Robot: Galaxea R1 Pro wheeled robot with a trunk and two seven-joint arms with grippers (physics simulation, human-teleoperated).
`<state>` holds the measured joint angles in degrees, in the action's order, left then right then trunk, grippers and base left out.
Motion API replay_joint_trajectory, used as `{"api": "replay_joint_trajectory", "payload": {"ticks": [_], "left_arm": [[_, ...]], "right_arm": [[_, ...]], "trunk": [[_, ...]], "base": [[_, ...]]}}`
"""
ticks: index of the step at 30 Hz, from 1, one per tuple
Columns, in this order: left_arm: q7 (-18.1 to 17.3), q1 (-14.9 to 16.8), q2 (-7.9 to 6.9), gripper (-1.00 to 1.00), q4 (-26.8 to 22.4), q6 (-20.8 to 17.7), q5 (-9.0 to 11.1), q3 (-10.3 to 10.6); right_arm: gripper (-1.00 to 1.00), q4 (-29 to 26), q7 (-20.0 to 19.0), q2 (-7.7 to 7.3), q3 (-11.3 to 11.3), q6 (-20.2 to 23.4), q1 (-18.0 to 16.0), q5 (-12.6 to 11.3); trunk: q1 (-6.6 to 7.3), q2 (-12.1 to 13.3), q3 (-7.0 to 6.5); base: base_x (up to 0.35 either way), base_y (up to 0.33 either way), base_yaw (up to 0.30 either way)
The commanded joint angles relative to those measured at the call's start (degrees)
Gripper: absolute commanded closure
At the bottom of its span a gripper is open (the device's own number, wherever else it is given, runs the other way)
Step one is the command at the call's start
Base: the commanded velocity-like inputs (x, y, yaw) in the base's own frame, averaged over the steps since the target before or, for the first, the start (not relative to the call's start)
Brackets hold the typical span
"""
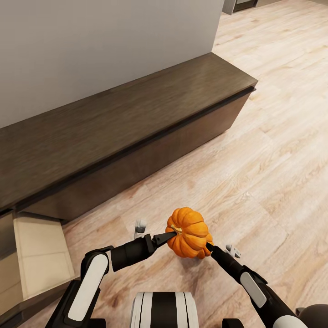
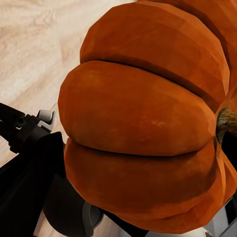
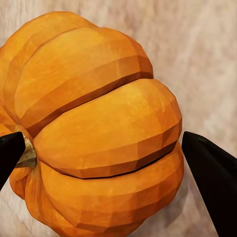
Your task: Place each of the two pumpkins and all three candles from the living room inside a cabinet in the living room (use any cabinet), then make sure every cabinet is closed, and position the cauldron so it is next to a table in the living room.
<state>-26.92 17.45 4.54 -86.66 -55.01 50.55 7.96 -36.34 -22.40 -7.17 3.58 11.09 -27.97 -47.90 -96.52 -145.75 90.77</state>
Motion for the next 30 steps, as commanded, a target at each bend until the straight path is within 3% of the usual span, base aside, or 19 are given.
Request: {"api": "replay_joint_trajectory", "payload": {"ticks": [1, 18, 22, 30], "left_arm": [[-0.1, 0.0, 0.04, 1.0, 0.0, -0.3, -0.1, 0.0], [-0.1, 0.0, 0.04, 1.0, 0.0, -0.3, -0.1, 0.0], [-0.1, 0.0, 0.04, 1.0, 0.0, -0.3, -0.1, 0.1], [-0.1, 0.0, 0.04, 1.0, 0.0, -0.3, 0.0, 0.0]], "right_arm": [[1.0, 0.1, 0.0, -0.04, 0.3, 0.2, 0.0, 0.0], [1.0, 0.1, 0.0, -0.04, 0.3, 0.2, 0.0, 0.0], [1.0, 0.1, 0.0, -0.04, 0.3, 0.2, 0.0, 0.0], [1.0, 0.1, 0.0, -0.11, 0.3, 0.2, 0.0, 0.0]], "trunk": [[0.0, 0.0, 0.03], [0.07, 0.0, -0.63], [0.18, 0.1, -1.52], [0.18, 0.1, -1.52]], "base": [[0.0, 0.0, 0.0], [0.0, 0.0, 0.0], [0.0, 0.0, 0.0], [0.0, 0.0, 0.0]]}}
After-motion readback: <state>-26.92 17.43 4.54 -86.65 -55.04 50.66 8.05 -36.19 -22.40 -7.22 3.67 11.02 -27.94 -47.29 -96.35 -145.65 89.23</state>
